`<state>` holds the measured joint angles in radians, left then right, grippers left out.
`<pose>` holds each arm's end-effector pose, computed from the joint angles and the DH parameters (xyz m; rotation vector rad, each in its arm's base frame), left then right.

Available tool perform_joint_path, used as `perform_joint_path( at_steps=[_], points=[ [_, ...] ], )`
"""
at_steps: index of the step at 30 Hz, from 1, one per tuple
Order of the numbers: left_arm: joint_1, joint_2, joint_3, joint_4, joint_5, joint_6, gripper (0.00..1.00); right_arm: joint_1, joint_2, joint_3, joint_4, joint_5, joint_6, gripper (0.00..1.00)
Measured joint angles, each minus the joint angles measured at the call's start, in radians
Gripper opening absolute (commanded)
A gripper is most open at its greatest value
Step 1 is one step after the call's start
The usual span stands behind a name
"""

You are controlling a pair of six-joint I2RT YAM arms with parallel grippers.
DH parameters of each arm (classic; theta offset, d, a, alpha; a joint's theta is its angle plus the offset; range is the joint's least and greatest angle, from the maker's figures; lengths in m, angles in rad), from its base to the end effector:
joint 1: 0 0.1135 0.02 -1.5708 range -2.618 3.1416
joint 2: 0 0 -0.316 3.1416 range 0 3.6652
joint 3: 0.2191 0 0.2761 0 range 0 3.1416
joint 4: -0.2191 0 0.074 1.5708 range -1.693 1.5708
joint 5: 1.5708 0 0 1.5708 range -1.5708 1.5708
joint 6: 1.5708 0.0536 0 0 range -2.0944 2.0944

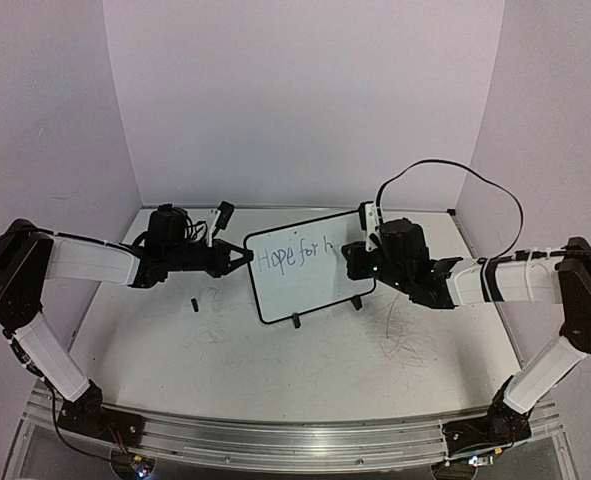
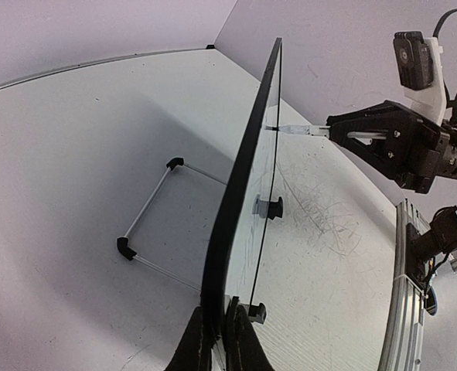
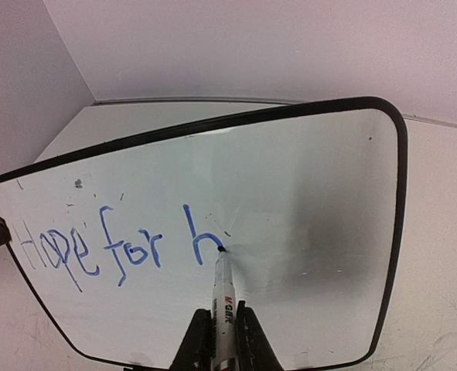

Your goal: Write a sentence on the whiteboard

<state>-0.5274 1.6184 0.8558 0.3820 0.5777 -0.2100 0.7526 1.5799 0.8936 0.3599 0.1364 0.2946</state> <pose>0.3151 -0.2174 0.2422 0.7109 1.9046 -1.0387 0.2895 0.2611 0.2644 -0.3468 1.9054 0.5793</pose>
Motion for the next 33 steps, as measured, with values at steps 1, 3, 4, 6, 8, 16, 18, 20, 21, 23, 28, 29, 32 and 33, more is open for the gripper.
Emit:
perform_joint_path(
  at_steps=[1,3,4,6,8,16,18,20,21,23,28,29,32,33],
  points=[
    [0.000,0.000,0.000,0.000,0.000,0.000,0.00,0.000,0.000,0.000,0.000,0.000,0.001,0.00],
    [0.000,0.000,0.000,0.000,0.000,0.000,0.00,0.001,0.000,0.000,0.000,0.000,0.003,0.00],
    [0.000,0.000,0.000,0.000,0.000,0.000,0.00,0.002,0.000,0.000,0.000,0.000,0.006,0.00],
    [0.000,0.000,0.000,0.000,0.000,0.000,0.00,0.007,0.000,0.000,0.000,0.000,0.009,0.00],
    [0.000,0.000,0.000,0.000,0.000,0.000,0.00,0.012,0.000,0.000,-0.001,-0.001,0.012,0.00],
    [0.000,-0.002,0.000,0.000,0.004,0.001,0.00,0.026,0.001,0.000,-0.004,-0.003,0.022,0.00],
    [0.000,-0.002,0.000,0.000,0.004,0.001,0.00,0.029,0.001,0.000,-0.005,-0.003,0.022,0.00],
    [0.000,-0.002,0.000,0.000,0.004,0.001,0.00,0.030,0.002,0.000,-0.006,-0.003,0.022,0.00],
    [0.000,-0.002,0.000,0.000,0.004,0.001,0.00,0.030,0.002,0.000,-0.006,-0.003,0.022,0.00],
    [0.000,-0.002,0.000,0.000,0.004,0.001,0.00,0.030,0.002,0.000,-0.008,-0.003,0.022,0.00],
    [0.000,-0.002,0.000,0.000,0.003,0.001,0.00,0.029,-0.017,-0.024,-0.008,-0.002,0.022,0.00],
    [0.000,-0.002,0.000,0.000,0.003,0.001,0.00,0.026,-0.027,-0.033,-0.009,-0.002,0.022,0.00],
    [0.000,-0.002,0.000,0.000,0.003,0.002,0.00,0.012,-0.053,-0.049,-0.010,-0.005,0.022,0.00],
    [0.000,-0.002,0.000,0.000,0.003,0.002,0.00,0.006,-0.055,-0.049,-0.006,-0.007,0.022,0.00]
  ],
)
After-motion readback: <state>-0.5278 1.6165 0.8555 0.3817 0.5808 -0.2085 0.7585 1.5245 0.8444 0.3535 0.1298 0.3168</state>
